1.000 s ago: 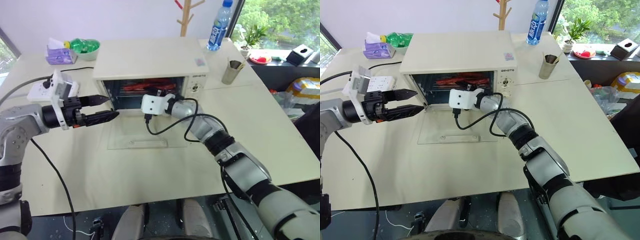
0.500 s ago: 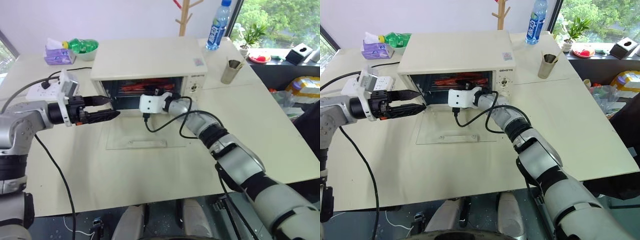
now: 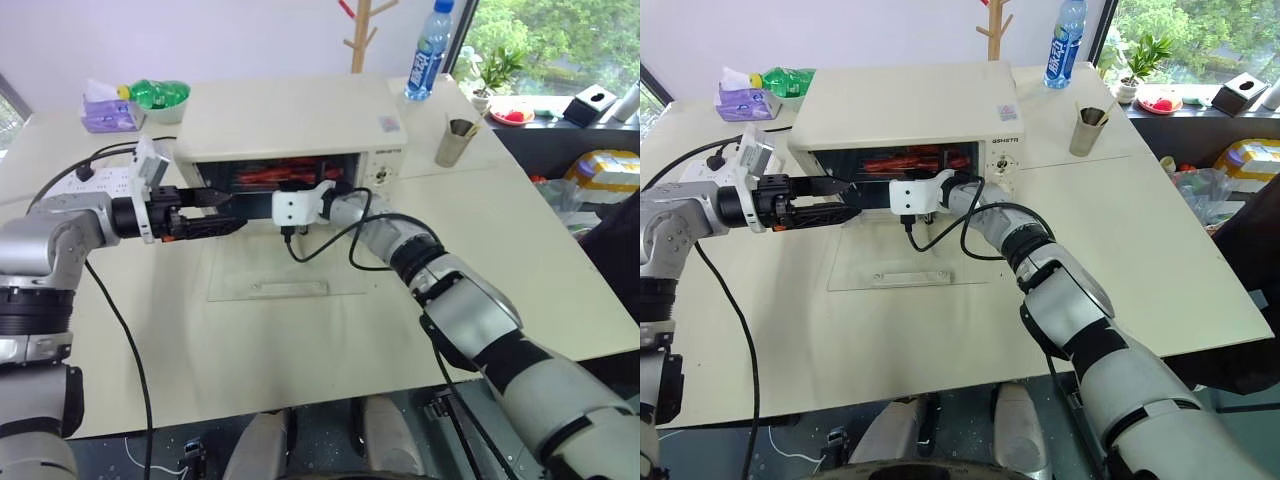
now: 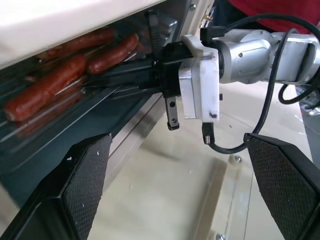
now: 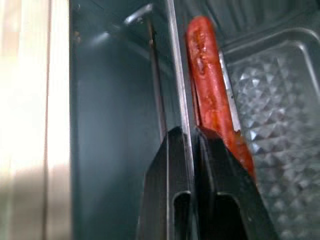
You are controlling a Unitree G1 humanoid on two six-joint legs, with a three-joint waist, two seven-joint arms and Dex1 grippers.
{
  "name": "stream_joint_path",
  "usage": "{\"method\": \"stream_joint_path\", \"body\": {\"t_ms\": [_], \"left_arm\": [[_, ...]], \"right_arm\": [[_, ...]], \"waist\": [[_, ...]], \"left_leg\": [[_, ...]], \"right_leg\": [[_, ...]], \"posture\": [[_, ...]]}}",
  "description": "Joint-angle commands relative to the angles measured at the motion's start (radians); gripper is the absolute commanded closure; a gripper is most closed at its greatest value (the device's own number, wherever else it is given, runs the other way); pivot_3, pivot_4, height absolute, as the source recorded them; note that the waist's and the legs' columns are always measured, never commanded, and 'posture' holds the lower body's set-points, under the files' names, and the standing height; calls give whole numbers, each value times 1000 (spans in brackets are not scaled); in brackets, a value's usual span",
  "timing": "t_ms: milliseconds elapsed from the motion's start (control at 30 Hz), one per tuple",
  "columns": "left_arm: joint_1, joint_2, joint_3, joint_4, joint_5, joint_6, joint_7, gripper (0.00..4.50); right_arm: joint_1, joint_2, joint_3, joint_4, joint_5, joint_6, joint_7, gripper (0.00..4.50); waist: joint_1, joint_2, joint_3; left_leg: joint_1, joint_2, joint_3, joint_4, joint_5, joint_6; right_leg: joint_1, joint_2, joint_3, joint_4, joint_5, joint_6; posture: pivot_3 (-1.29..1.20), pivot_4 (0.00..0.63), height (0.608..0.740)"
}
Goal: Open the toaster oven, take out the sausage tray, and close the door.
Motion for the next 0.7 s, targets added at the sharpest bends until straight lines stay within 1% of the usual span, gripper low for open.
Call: {"method": "stream_joint_path", "body": {"t_ms": [33,167,333,500,700], "left_arm": [[-28,4,14,10,13,-28,-19,0],[-40,-1,13,34,26,-39,-28,0],[-76,-5,3,101,52,-62,-51,0],[-117,-15,-5,159,80,-79,-74,0],[-156,-33,-20,215,111,-107,-95,0]], "right_arm": [[-15,10,-10,46,0,9,-25,4437],[-13,6,-11,45,-8,-7,-33,4437],[28,-27,-11,-33,-8,-42,-2,4437],[102,-72,-22,-195,4,-36,53,4437],[210,-120,-34,-434,6,25,122,4437]], "waist": [[0,0,0],[2,0,0],[3,0,0],[6,0,0],[14,0,0]], "left_leg": [[0,0,0,0,0,0],[0,0,-1,0,0,-1],[0,0,-1,0,1,-1],[0,0,-1,0,1,-2],[0,-1,-1,2,1,-1]], "right_leg": [[0,0,0,1,0,-1],[-1,0,0,4,-1,-1],[-1,0,0,4,-1,-1],[-1,0,0,4,-1,-1],[0,0,0,5,-1,-1]], "posture": [[0,150,739],[0,150,739],[0,150,739],[0,150,739],[0,150,739]]}}
